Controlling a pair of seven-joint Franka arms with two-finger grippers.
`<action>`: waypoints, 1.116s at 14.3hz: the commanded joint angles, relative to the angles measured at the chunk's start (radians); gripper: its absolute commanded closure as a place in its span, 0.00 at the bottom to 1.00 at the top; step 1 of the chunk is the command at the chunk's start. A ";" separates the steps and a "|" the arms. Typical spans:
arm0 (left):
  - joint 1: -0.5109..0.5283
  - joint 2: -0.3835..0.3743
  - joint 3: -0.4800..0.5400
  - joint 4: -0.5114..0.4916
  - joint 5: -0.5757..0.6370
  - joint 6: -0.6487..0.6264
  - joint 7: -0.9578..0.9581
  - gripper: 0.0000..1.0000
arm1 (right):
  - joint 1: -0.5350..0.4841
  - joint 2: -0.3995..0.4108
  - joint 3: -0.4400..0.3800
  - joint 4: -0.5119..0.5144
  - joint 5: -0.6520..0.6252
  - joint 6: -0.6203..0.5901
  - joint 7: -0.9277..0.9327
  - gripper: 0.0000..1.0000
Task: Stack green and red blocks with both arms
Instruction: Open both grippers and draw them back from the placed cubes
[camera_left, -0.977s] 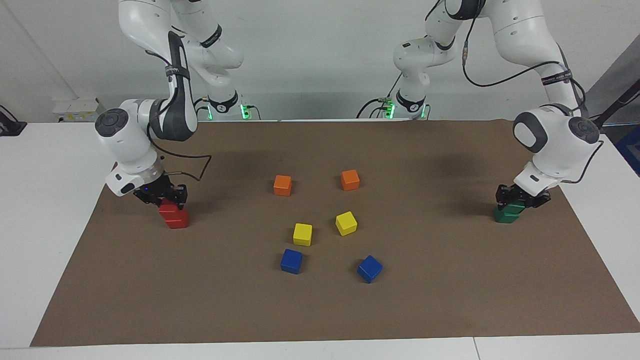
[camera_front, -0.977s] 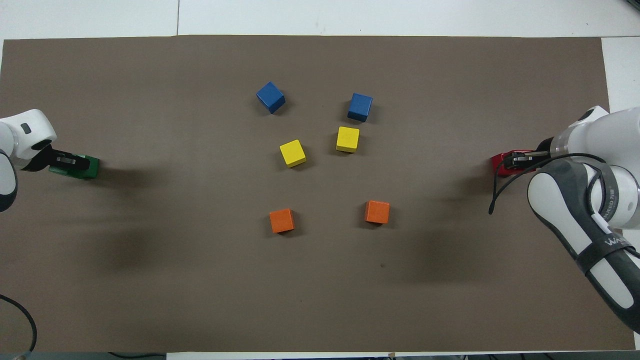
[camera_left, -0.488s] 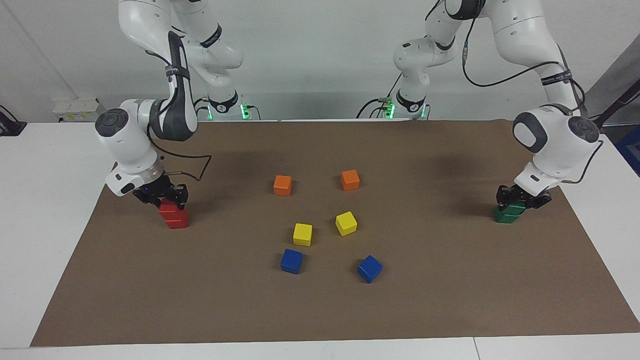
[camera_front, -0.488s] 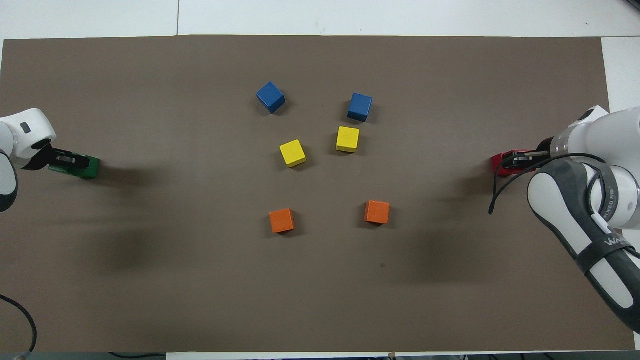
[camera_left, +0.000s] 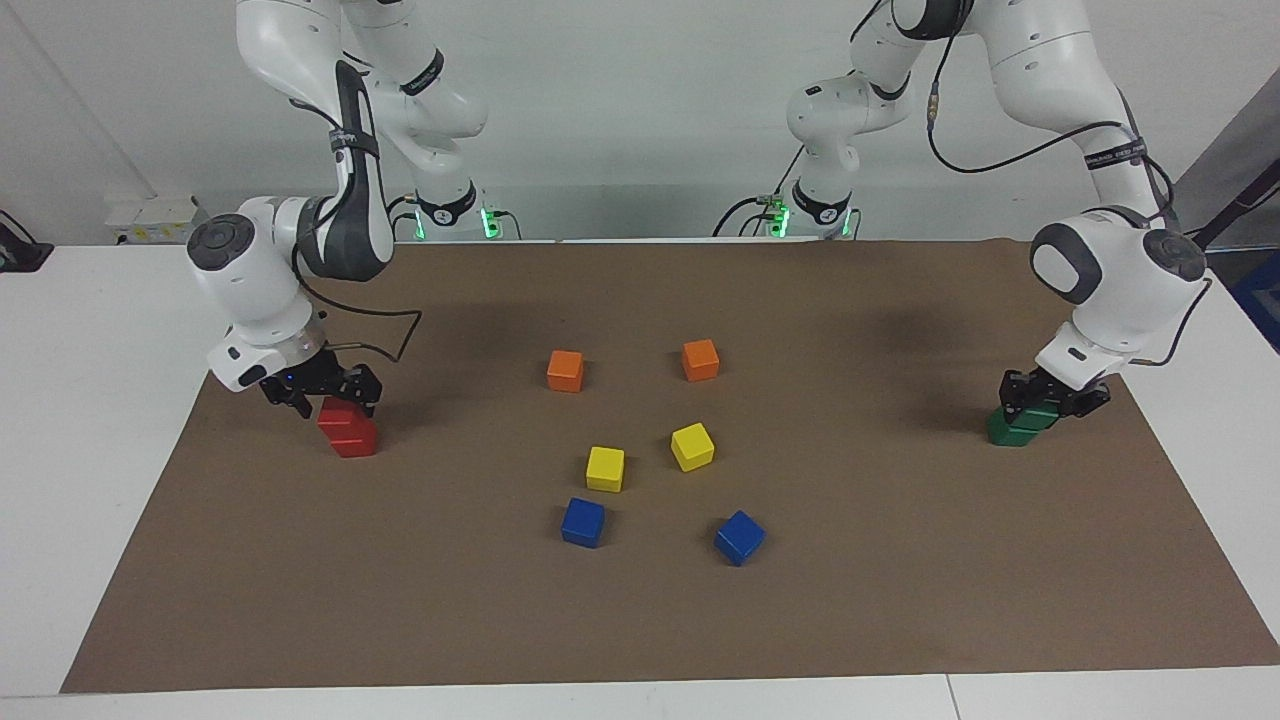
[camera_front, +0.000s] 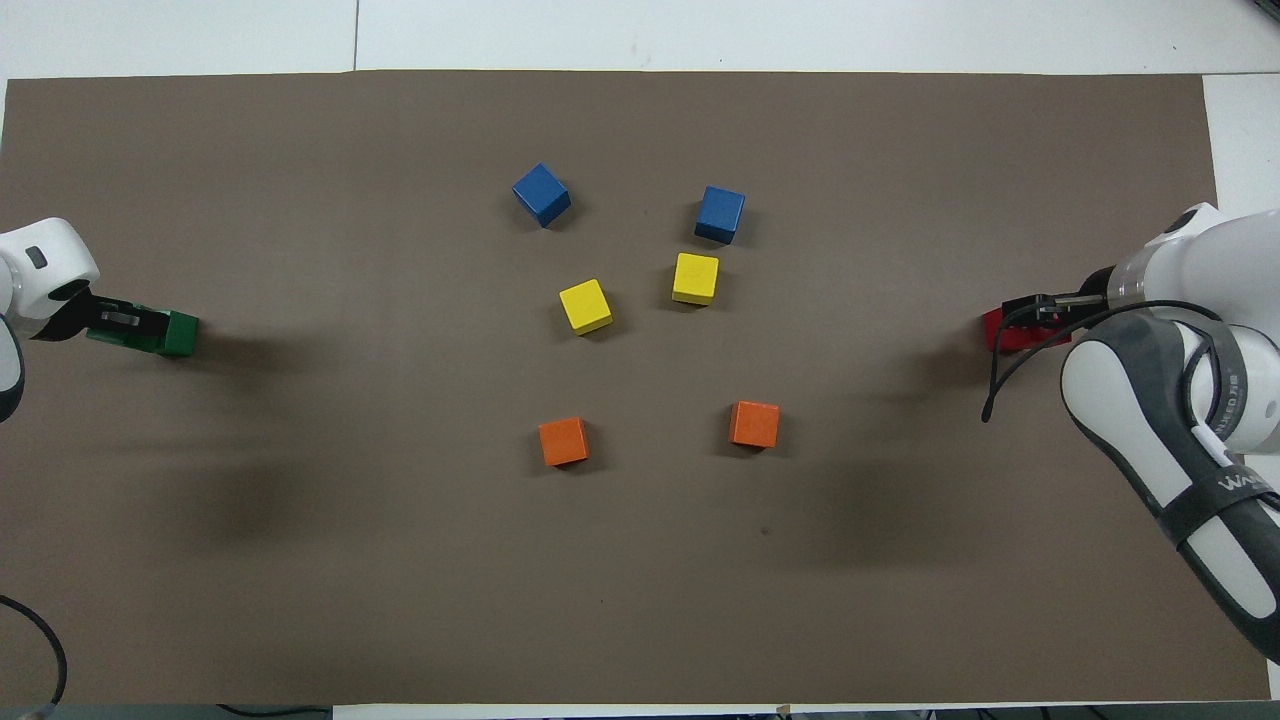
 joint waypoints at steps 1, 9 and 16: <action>0.012 -0.028 -0.007 -0.057 -0.033 0.062 0.029 1.00 | -0.004 -0.029 0.010 0.099 -0.002 -0.115 -0.021 0.00; 0.000 -0.031 -0.006 -0.089 -0.033 0.111 0.041 0.00 | -0.006 -0.161 0.035 0.314 0.001 -0.506 -0.016 0.00; -0.003 -0.027 -0.006 0.007 -0.033 -0.034 0.027 0.00 | -0.022 -0.145 0.032 0.411 0.002 -0.646 -0.014 0.00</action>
